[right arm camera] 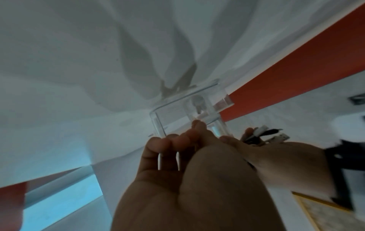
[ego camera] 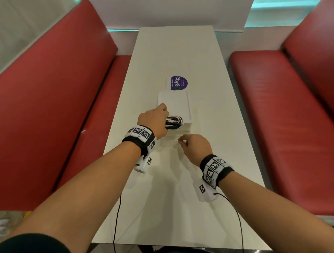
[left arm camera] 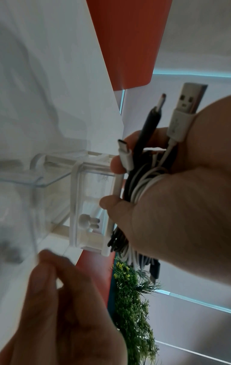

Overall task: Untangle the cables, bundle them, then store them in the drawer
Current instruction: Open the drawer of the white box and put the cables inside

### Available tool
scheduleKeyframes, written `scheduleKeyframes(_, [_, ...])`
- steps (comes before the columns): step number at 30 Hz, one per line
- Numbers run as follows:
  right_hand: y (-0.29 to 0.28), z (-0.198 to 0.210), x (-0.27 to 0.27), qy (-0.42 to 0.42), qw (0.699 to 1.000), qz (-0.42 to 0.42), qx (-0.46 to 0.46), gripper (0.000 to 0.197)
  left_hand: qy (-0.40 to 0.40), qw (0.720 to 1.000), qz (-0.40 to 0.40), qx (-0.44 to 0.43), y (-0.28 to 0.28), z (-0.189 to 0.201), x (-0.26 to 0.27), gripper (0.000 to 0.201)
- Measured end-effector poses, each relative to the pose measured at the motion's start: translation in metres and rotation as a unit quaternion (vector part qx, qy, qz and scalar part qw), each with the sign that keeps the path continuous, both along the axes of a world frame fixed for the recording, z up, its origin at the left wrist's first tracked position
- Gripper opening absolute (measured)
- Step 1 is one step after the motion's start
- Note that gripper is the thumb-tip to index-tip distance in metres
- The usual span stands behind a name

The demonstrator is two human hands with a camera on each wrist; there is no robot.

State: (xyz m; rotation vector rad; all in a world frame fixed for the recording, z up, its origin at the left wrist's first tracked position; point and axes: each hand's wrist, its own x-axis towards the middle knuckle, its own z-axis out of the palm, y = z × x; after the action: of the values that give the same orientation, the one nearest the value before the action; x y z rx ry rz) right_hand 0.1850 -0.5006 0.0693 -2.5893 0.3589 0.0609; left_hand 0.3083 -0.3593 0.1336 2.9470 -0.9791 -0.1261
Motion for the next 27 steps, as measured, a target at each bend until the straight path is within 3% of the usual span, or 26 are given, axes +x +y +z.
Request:
scheduleKeyframes(8, [0.017,0.001,-0.069,0.002,0.994,0.112,0.0,0.027,0.008,1.0,0.004,-0.01,0.001,0.001,-0.002,0.029])
scheduleKeyframes(10, [0.01,0.003,-0.066,-0.022,0.996,0.079,0.03,0.027,-0.004,1.0,0.004,-0.006,0.002,0.002,-0.006,0.026])
scheduleKeyframes(13, [-0.009,0.003,-0.048,-0.054,0.995,-0.048,0.075,0.019,-0.026,1.0,-0.009,-0.014,0.005,0.0,-0.023,0.022])
scheduleKeyframes(16, [-0.019,-0.004,-0.037,-0.02,0.98,-0.127,0.154,0.021,0.027,0.999,-0.007,-0.04,0.003,-0.014,-0.054,0.029])
scheduleKeyframes(20, [-0.017,-0.017,-0.034,-0.004,0.975,-0.134,0.175,0.015,0.113,0.992,0.054,0.003,-0.005,-0.043,-0.079,0.048])
scheduleKeyframes(24, [-0.01,-0.017,-0.033,-0.007,0.973,-0.121,0.195,0.014,0.089,0.987,0.109,0.071,-0.019,-0.052,-0.076,0.029])
scheduleKeyframes(27, [-0.007,-0.015,-0.032,-0.021,0.975,-0.113,0.189,0.013,0.074,0.987,0.099,0.105,-0.032,-0.046,-0.066,0.026])
